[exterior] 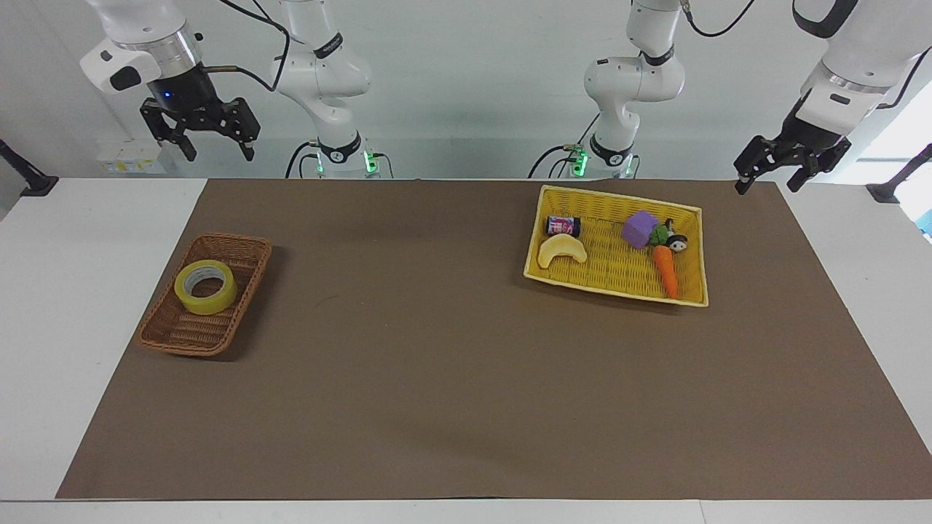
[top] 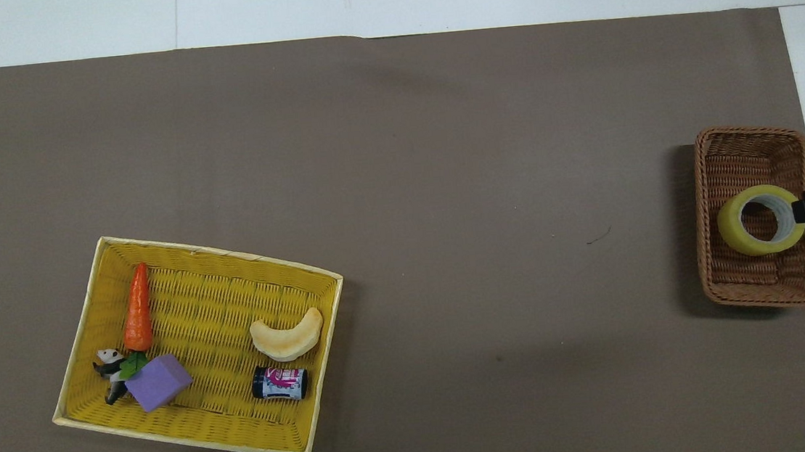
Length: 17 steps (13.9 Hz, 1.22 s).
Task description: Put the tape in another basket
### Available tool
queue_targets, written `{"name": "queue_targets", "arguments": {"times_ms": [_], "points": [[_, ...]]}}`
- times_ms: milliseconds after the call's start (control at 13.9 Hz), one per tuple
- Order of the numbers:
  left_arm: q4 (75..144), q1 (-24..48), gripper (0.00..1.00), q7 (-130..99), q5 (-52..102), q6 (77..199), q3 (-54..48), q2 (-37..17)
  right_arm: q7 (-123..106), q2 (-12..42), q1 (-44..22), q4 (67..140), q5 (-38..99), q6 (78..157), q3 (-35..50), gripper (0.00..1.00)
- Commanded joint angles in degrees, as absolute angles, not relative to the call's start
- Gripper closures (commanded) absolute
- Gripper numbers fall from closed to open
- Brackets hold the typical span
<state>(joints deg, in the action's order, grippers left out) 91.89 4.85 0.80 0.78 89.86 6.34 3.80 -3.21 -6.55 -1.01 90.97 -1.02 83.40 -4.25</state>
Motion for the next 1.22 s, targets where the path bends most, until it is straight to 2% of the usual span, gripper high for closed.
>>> {"name": "queue_targets", "arguments": {"times_ms": [0,288,504,1152], "points": [[91.58,5.71,0.0,0.35,-0.09,89.03,6.94,4.22,-2.03,-8.44,-0.44,93.16,-1.58,84.29,-3.78,0.0],[91.58,5.71,0.0,0.44,-0.09,89.03,6.86,4.22,-0.09,-8.18,-0.44,92.9,-0.62,84.28,-3.78,0.0],[91.58,5.71,0.0,0.35,-0.09,89.03,6.94,4.22,2.11,-4.84,-0.44,88.07,-0.35,83.15,-3.78,0.0],[91.58,5.71,0.0,0.35,-0.09,88.95,6.86,4.22,1.41,-4.66,-0.35,88.33,-0.09,83.67,-4.13,0.0]]}}
